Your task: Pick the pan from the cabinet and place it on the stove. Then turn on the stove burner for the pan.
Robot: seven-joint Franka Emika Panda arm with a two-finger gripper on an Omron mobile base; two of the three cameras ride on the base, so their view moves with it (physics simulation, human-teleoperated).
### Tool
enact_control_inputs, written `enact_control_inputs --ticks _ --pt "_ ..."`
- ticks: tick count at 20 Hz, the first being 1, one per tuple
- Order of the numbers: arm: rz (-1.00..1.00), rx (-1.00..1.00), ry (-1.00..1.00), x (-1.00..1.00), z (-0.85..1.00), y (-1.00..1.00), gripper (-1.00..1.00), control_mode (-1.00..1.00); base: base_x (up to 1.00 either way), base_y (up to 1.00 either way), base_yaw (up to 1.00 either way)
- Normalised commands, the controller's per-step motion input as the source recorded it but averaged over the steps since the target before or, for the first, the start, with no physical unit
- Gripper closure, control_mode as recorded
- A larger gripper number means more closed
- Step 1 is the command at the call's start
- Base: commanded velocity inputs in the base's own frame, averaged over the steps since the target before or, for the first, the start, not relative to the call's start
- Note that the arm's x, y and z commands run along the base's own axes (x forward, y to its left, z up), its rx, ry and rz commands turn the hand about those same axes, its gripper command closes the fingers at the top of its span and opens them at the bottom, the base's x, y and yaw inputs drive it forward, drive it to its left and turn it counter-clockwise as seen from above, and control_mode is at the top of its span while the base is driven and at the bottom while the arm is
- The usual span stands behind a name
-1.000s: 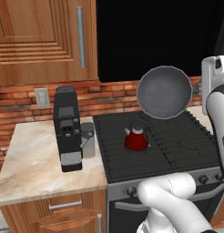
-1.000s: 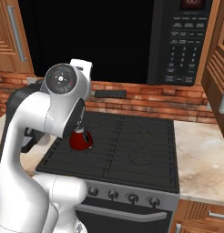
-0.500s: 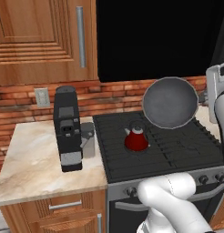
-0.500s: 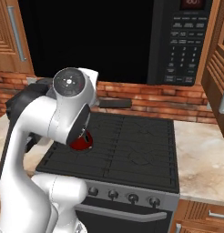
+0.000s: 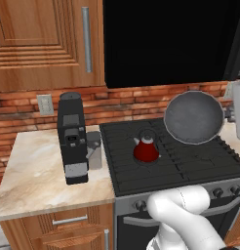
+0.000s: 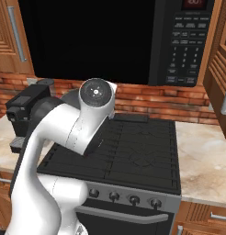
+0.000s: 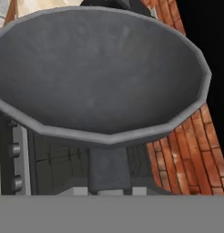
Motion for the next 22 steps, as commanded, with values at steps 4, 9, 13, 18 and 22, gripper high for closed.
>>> enact_control_inputs --ticks 4,9,13,18,22 --pt "0.0 0.07 0.08 -0.08 -0.18 -0.42 1.0 -1.0 0.0 0.0 0.0" --pt "0.0 0.07 0.09 -0.05 -0.21 -0.42 1.0 -1.0 0.0 0.0 0.0" --pt "-0.01 0.06 0.1 0.0 -0.25 -0.43 1.0 -1.0 0.0 0.0 0.0" --pt "-0.02 0.05 0.08 0.0 -0.33 -0.4 1.0 -1.0 0.0 0.0 0.0" --pt "-0.03 0.04 0.08 0.0 -0.33 -0.39 1.0 -1.0 0.0 0.0 0.0"
